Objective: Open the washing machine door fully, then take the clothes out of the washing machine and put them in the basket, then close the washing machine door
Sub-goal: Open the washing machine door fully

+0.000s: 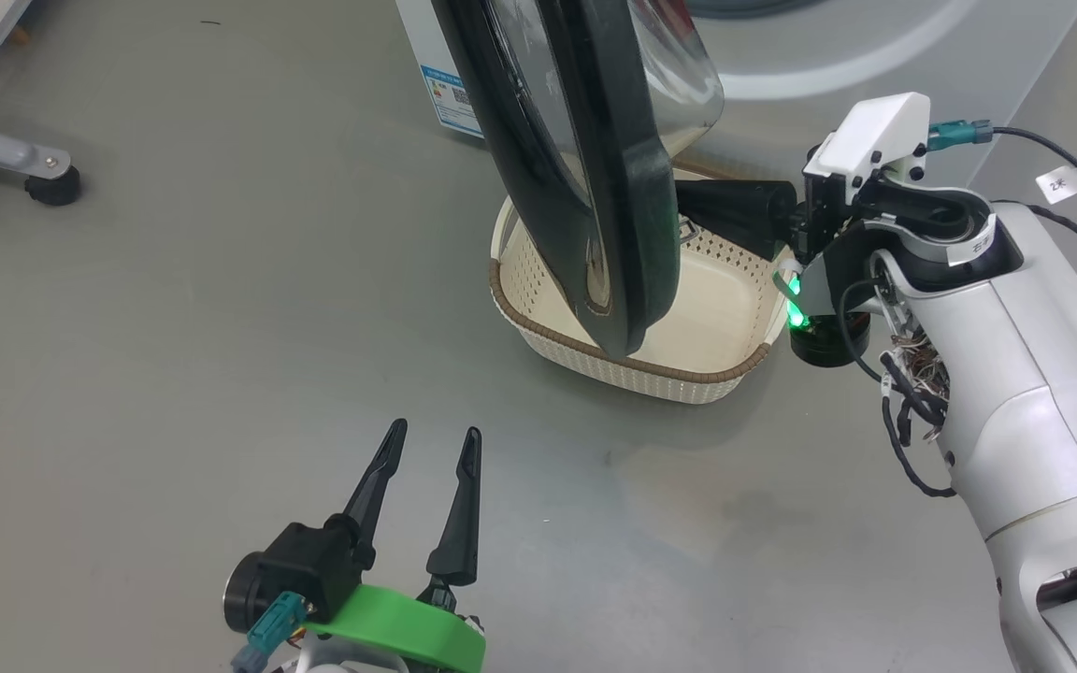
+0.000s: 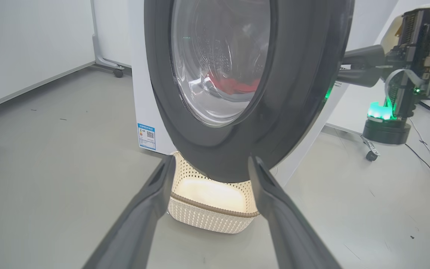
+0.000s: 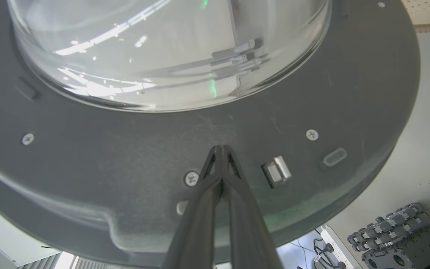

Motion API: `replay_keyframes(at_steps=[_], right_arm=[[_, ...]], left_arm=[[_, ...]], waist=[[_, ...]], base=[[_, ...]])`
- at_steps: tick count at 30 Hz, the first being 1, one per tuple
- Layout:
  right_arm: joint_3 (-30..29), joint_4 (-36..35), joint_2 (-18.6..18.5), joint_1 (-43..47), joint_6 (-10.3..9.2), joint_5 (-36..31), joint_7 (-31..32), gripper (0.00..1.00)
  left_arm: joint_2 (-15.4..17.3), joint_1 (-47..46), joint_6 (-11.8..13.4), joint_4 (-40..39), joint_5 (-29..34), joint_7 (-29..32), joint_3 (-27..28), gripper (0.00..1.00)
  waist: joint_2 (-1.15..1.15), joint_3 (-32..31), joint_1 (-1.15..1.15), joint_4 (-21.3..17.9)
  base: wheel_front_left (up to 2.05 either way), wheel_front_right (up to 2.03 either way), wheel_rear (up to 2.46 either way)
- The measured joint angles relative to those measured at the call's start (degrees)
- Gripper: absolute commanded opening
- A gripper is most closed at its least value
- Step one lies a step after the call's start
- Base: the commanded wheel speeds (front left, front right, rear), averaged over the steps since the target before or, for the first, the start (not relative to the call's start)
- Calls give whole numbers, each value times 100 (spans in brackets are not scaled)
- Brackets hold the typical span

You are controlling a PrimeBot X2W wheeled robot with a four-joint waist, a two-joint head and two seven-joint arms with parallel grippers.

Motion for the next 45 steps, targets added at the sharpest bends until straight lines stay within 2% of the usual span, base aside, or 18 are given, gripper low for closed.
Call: replay_keyframes(at_steps=[18,23,26,29,32,36,41,45], right_arm=[[332,-314,116,314,0,148,93,0],[291,-470,137,337,19,147,-24,0],[302,-541,109,415,199,22,-155,0],[333,-635,-77,431,499,-277,-382,0],[470,-791,-471,486,994,-893,-800,0],[528,-907,-786,820,1518,-1441,-1359,0],[424,-1007,-912,1402,1523,-1730,-2047,0],[516,-1182,-1252,1764,1522,-2345,-2649,0]], left_arm=[[1,21,0,-1,8,0,46,100],[0,21,0,48,34,0,292,100],[1,20,0,88,58,0,431,100],[1,18,0,124,111,0,587,100],[1,16,0,216,222,0,779,100],[1,17,0,324,277,0,1003,100],[3,26,0,457,333,0,1319,100],[1,96,0,467,344,0,1570,100]], waist=[[0,-43,0,-39],[0,-105,0,-117],[0,-179,0,-185],[0,-277,0,-268],[0,-392,0,-374],[0,-569,0,-552],[0,-796,0,-836],[0,-963,0,-1107]], base=[[0,0,0],[0,0,0],[0,0,0],[0,0,0],[0,0,0],[0,0,0],[0,0,0],[0,0,0]])
